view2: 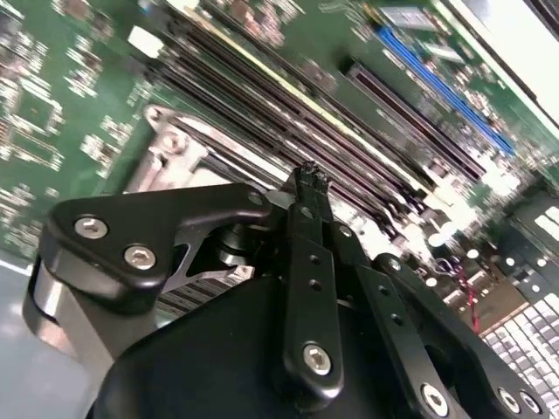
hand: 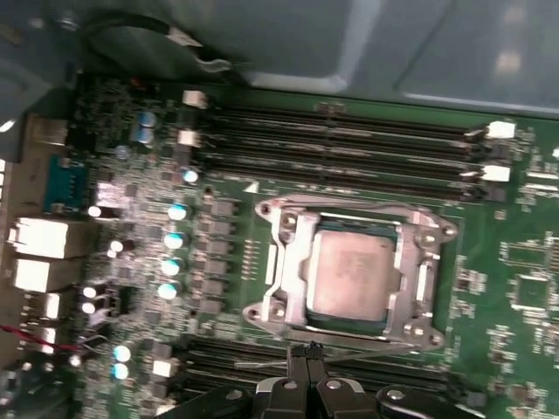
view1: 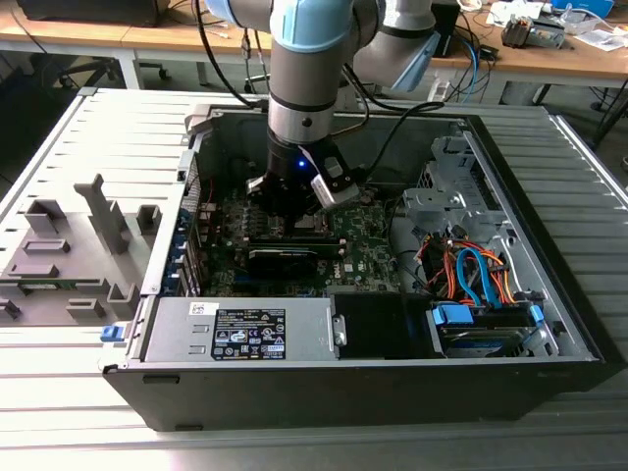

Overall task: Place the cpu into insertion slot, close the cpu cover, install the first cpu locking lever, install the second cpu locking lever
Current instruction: 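Install the second cpu locking lever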

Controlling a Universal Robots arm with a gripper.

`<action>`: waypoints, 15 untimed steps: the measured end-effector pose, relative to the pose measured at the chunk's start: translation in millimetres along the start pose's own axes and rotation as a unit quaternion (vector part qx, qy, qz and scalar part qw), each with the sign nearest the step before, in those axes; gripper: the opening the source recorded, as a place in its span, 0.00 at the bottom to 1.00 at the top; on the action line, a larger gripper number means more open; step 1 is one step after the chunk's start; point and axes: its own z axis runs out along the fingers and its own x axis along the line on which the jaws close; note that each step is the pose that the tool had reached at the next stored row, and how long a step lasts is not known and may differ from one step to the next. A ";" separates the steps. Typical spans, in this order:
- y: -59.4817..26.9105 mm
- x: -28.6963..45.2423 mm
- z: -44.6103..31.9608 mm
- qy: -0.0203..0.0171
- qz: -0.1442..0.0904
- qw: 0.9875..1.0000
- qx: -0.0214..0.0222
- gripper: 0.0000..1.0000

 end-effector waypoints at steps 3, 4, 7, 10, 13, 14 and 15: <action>-0.3 10.7 1.0 -0.001 -0.001 1.000 -0.003 0.11; -0.3 11.7 1.3 -0.001 -0.003 1.000 -0.004 0.11; 0.0 16.0 2.9 -0.001 -0.010 1.000 -0.006 0.11; 0.6 20.4 4.3 -0.002 -0.018 1.000 -0.008 0.11; 0.9 22.8 5.9 -0.002 -0.026 1.000 -0.011 0.11; 0.9 22.8 7.0 -0.002 -0.027 1.000 -0.011 0.11; 1.0 22.7 7.5 -0.002 -0.027 1.000 -0.011 0.11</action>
